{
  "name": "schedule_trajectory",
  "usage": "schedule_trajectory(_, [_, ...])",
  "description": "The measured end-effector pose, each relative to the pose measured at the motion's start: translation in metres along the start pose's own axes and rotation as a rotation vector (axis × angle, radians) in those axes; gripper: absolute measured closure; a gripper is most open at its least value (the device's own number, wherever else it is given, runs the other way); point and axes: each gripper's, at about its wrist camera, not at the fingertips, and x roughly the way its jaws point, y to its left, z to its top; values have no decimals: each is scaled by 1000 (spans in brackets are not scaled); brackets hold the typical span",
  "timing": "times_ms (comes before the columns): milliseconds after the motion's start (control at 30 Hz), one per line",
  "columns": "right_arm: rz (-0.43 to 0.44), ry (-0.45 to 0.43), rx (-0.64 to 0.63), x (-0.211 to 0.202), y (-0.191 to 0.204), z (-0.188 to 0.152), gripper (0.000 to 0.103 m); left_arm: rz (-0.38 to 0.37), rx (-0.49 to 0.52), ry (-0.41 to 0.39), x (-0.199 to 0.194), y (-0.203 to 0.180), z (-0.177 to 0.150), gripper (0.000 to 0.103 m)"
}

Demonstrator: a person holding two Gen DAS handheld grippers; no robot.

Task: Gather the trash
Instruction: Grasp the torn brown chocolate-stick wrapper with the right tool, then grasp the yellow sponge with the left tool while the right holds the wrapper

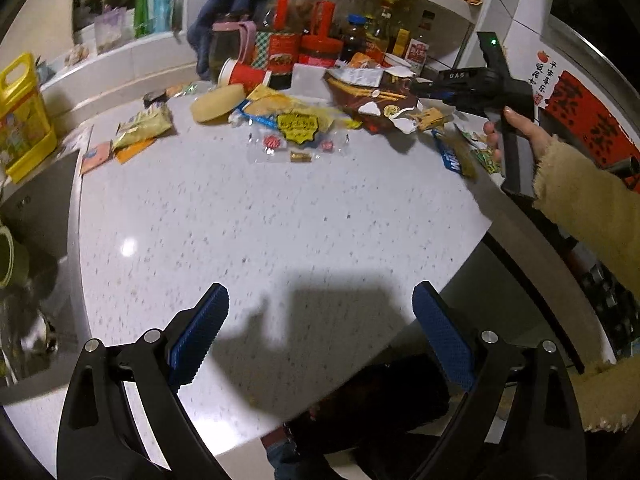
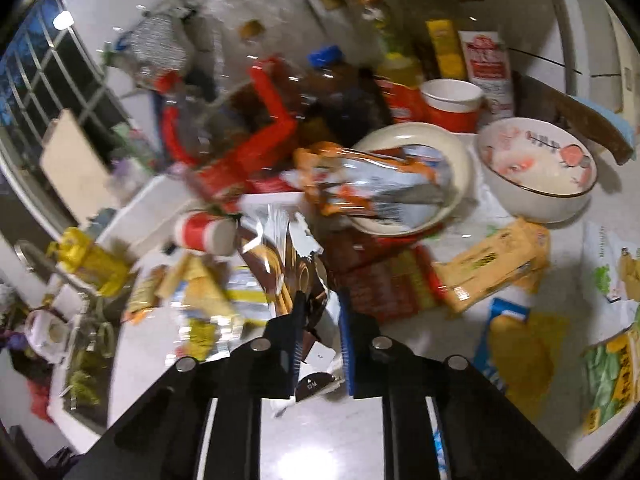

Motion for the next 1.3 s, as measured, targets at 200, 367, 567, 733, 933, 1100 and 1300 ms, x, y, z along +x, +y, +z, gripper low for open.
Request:
schedule_trajectory(200, [78,-35,-71,-40,41,-11,101,-2,11,-20,1,0,8,12])
schedule_trajectory(367, [93,-21,-104,-55,57,-22,102,-8,-39,-18,11,13,15,12])
schedule_trajectory(567, [127,-63,-55,-84,63,-31,102,46,-58,-55,13,28,27,12])
schedule_trajectory(733, [142,-133,-72,-128,81,-34,102,75,-64,-58,37,58,57,12])
schedule_trajectory(933, [142,-191,-57,-168,103,-46,102,75,-117,-15,107,110,139,12])
schedule_trajectory(1100, [121,-205,-24,-181,111,-61,102,25,-250,15,156,149,193,12])
schedule_trajectory(1300, [96,-208,18,-184,113,-78,102,49,-293,87,204,164,222,12])
